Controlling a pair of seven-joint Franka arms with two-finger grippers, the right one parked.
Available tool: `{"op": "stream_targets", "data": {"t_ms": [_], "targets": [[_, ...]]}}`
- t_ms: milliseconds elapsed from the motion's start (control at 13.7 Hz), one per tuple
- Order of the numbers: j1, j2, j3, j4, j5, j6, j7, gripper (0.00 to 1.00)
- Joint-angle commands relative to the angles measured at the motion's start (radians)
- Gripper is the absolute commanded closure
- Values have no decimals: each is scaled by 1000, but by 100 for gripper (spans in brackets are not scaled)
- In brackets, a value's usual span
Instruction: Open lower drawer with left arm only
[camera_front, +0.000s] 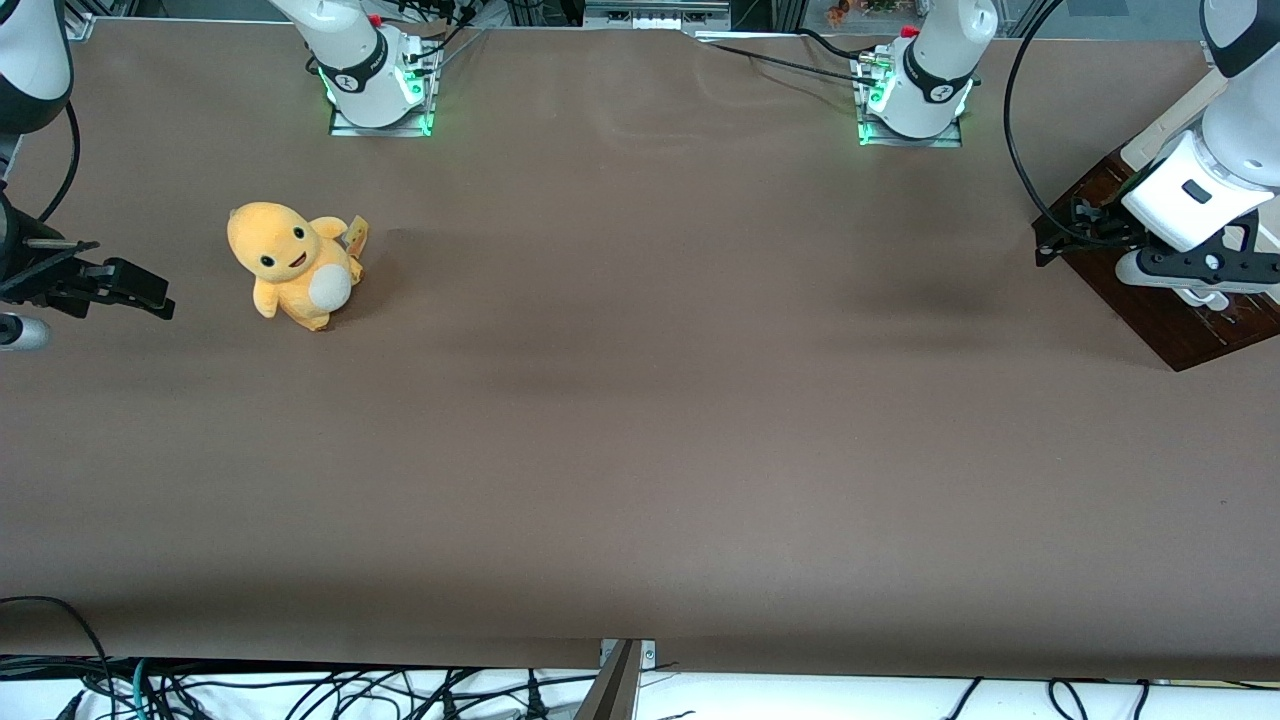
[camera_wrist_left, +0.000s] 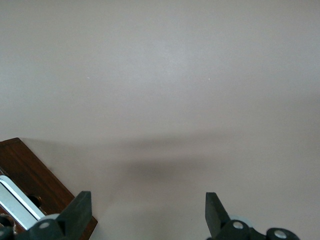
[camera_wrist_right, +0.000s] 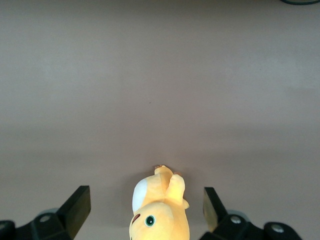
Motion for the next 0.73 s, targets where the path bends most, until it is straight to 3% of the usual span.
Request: {"op": "stream_targets", "data": {"t_ms": [0,659], "targets": [[-1,-8,4,9,-16,-17,-1,0],[4,67,12,49,-29,-27,0,0]]}}
